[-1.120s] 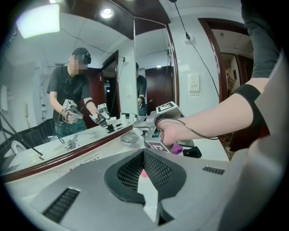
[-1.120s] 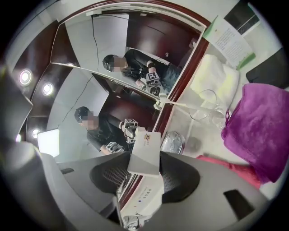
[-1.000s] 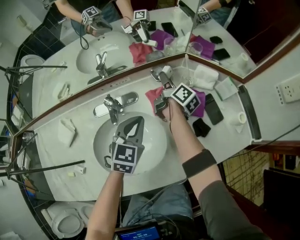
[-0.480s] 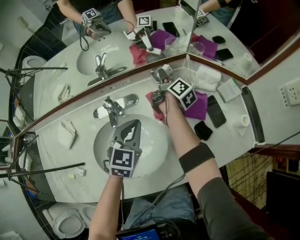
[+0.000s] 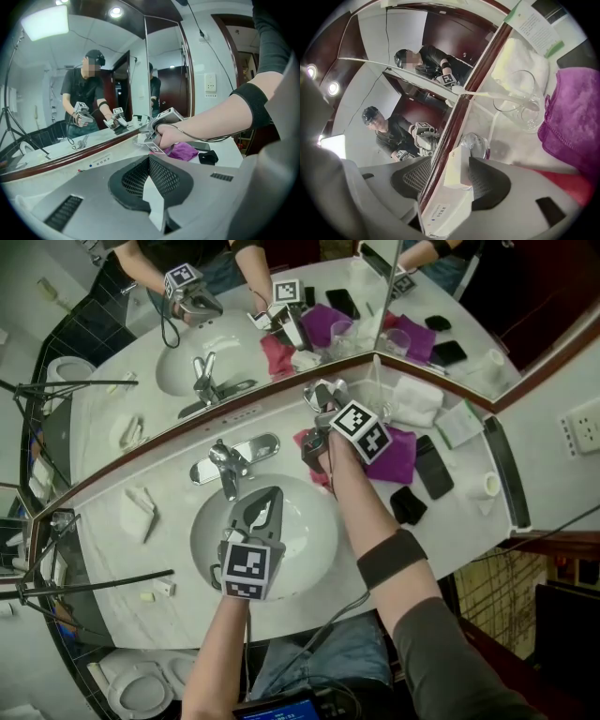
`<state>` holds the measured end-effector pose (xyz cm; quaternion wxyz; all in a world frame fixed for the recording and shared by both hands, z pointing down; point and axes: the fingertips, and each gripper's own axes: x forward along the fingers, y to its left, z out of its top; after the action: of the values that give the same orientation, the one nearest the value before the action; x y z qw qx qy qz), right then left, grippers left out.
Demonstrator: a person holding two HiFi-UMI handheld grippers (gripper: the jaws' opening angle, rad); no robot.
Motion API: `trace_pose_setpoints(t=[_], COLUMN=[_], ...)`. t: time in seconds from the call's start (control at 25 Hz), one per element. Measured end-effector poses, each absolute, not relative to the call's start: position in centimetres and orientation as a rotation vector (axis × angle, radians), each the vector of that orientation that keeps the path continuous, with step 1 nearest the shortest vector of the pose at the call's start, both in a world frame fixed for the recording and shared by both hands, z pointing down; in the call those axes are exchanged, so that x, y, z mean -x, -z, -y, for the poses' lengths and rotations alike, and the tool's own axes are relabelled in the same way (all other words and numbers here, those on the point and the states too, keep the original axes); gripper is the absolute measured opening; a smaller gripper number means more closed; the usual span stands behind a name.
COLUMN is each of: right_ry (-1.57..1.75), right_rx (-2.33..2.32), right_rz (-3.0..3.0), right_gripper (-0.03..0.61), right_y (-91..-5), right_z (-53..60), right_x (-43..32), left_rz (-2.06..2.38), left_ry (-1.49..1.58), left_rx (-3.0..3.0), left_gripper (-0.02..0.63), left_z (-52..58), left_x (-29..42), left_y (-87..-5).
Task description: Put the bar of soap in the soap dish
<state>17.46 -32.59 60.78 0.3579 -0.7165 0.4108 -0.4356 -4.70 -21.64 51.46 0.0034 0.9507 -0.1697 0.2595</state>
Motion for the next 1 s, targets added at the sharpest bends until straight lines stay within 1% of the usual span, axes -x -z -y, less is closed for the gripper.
trace_pose_setpoints(t=[0.24,0.28,0.32,0.36,0.48,0.6,0.68,1.0], right_ry=[1.13,1.129,1.122,1.107,1.036,0.956,0.887,0.53], right_rx=[1.937,1.95,1.967,1.991,2.088,2.196,2.252,2.505], right_rz=[-1.144,-1.173,-1.203,-1.232,-1.313,-1.408,-1.487,-1.876], right_gripper=[0.271,0.235,0.229,0.205,0.095,0.05,0.033,0.028], right_y=[-60.6,-60.3,-60.0,-59.5,-57.6,-55.3,-53.3,-46.2], right_z=[31.6,31.5,31.3,31.0,29.9,28.5,27.6,22.7], right_x=[-17.4,-17.3,-17.2,-17.2,-17.2,-16.8,-16.1,-12.1], left_rz=[0.522,0.522,0.522,0.522,0.524,0.521,0.519,0.509], left_ry=[-0.809,-0.809,-0.807,-0.803,-0.783,-0.765,-0.745,-0.659], left_rx=[-2.98,-2.977,-2.974,-2.97,-2.956,-2.946,-2.943,-2.92], left_gripper=[0.003,0.003,0.003,0.003,0.003,0.003,0.003,0.003], left_z=[21.9,22.0,22.0,22.1,22.0,21.9,21.8,21.3], left_x=[4.8,4.9,5.0,5.1,5.4,5.9,6.4,9.3], left_y=[-51.0,-50.9,-50.7,-50.6,-49.8,-48.8,-47.9,-45.0])
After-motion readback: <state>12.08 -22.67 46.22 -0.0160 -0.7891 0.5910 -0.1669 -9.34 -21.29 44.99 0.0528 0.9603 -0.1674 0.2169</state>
